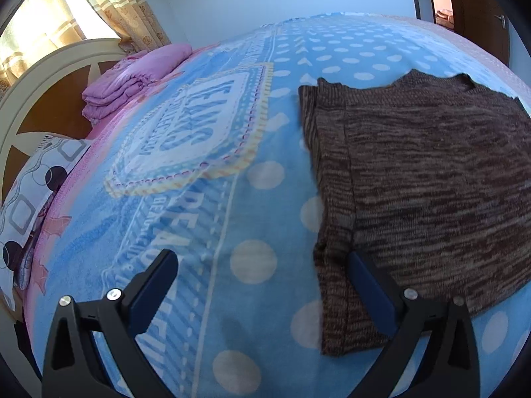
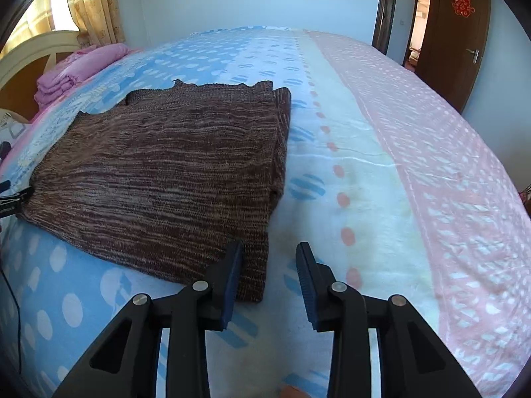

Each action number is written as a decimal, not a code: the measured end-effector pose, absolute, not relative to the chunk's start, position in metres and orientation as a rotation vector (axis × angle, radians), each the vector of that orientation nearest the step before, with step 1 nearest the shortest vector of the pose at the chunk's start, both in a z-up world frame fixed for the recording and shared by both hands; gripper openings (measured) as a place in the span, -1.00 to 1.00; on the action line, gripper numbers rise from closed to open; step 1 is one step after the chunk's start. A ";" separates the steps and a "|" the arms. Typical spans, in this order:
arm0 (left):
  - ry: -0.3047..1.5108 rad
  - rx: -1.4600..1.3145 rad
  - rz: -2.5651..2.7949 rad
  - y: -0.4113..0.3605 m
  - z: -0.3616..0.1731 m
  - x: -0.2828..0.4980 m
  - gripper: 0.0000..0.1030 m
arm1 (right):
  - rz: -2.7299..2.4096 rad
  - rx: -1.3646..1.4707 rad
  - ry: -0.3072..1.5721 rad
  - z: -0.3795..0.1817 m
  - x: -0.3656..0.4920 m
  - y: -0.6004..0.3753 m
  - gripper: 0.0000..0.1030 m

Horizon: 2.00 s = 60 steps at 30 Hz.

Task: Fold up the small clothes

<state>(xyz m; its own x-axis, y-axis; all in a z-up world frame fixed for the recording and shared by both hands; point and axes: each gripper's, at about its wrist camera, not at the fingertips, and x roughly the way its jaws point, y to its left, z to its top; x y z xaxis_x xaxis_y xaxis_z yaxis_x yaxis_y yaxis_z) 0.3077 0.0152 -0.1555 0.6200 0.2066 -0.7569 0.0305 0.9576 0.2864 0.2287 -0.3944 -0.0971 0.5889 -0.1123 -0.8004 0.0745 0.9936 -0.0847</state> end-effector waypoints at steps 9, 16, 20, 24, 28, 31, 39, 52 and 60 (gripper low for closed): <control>0.861 0.181 0.114 0.018 -0.136 0.306 1.00 | 0.033 -0.001 0.815 -0.065 0.260 -0.344 -0.32; 0.912 0.251 0.112 0.016 -0.161 0.293 1.00 | 0.021 -0.139 0.924 -0.114 0.260 -0.306 -0.32; 0.924 0.222 0.098 0.023 -0.164 0.281 1.00 | 0.002 -0.178 0.919 -0.115 0.242 -0.298 -0.32; 0.908 0.238 0.106 0.020 -0.163 0.276 1.00 | -0.004 -0.183 0.935 -0.109 0.241 -0.298 -0.32; 0.905 0.225 0.099 0.023 -0.157 0.274 1.00 | 0.035 -0.176 0.882 -0.091 0.244 -0.285 -0.28; 0.911 0.185 0.108 0.030 -0.154 0.277 1.00 | 0.056 -0.203 0.846 -0.081 0.258 -0.271 -0.24; 0.912 0.161 0.073 0.038 -0.157 0.271 1.00 | 0.156 -0.188 0.927 -0.112 0.282 -0.248 -0.24; 0.808 0.139 0.071 0.064 -0.122 0.258 1.00 | 0.234 -0.308 0.746 -0.084 0.244 -0.202 -0.02; 0.747 0.080 0.090 0.111 -0.104 0.289 1.00 | 0.371 -0.483 0.701 -0.102 0.235 -0.119 0.08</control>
